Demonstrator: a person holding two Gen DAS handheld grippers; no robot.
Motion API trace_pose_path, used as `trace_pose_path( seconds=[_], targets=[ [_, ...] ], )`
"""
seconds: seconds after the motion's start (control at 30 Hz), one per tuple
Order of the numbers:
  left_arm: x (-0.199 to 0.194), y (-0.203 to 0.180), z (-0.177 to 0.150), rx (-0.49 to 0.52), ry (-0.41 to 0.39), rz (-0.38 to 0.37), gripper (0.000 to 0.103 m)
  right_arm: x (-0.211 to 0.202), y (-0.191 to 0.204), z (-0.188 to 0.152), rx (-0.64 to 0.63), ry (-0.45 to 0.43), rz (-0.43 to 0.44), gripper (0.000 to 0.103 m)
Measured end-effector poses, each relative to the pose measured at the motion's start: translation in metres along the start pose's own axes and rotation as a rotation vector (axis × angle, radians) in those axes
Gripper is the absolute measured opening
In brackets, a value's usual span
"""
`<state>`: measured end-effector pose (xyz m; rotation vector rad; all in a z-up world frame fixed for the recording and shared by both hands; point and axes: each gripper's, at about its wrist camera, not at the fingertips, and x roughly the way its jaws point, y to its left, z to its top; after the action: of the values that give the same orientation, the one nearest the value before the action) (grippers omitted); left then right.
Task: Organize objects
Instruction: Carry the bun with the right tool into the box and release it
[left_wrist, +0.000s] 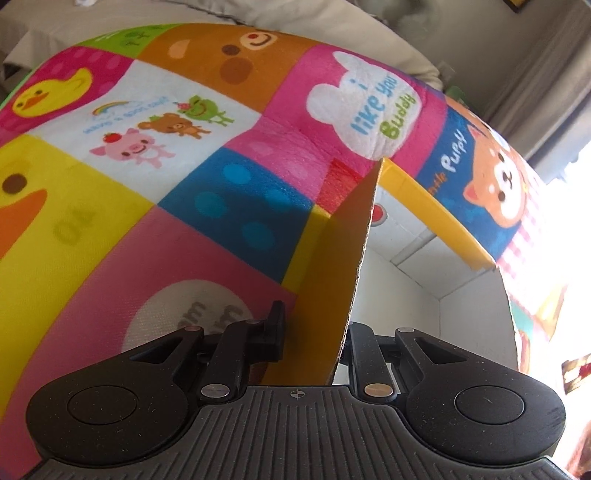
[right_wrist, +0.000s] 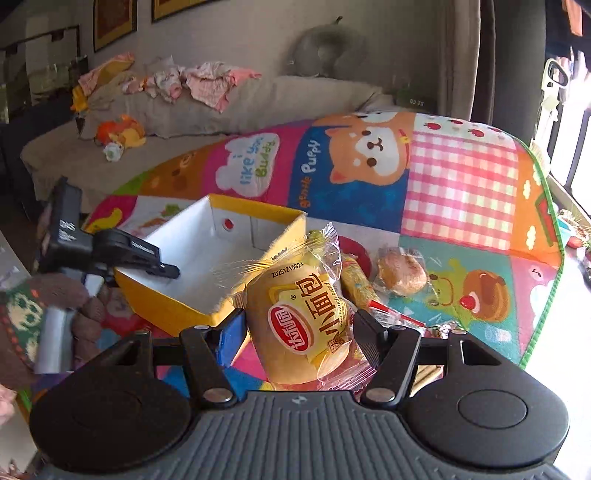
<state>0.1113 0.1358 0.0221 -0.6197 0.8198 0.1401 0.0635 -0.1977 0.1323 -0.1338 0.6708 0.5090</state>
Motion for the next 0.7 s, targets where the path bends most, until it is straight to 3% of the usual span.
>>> trace_pose_path(
  seconds=[0.07, 0.17, 0.27, 0.3, 0.37, 0.47, 0.7],
  targets=[
    [0.0, -0.003, -0.001, 0.074, 0.005, 0.002, 0.018, -0.006, 0.011, -0.006, -0.002, -0.021, 0.039, 0.064],
    [0.0, -0.013, -0.003, 0.236, 0.005, 0.003, 0.015, 0.016, 0.031, -0.028, 0.03, 0.045, 0.099, 0.064],
    [-0.007, -0.022, -0.009, 0.473, -0.044, -0.008, 0.016, 0.049, 0.047, -0.044, 0.057, 0.071, 0.087, 0.06],
    [-0.011, -0.021, -0.007, 0.506, -0.049, -0.014, 0.02, 0.057, 0.05, -0.045, 0.061, 0.061, 0.065, 0.06],
    [-0.017, -0.018, 0.003, 0.501, -0.019, -0.024, 0.022, 0.066, 0.051, -0.043, 0.063, 0.026, 0.022, 0.059],
    [-0.026, -0.011, 0.015, 0.435, -0.006, 0.044, 0.016, 0.071, 0.052, -0.038, 0.051, 0.006, 0.006, 0.059],
    [-0.024, -0.008, 0.01, 0.368, -0.017, 0.031, 0.01, 0.066, 0.061, -0.042, -0.007, -0.011, 0.009, 0.059]
  ],
)
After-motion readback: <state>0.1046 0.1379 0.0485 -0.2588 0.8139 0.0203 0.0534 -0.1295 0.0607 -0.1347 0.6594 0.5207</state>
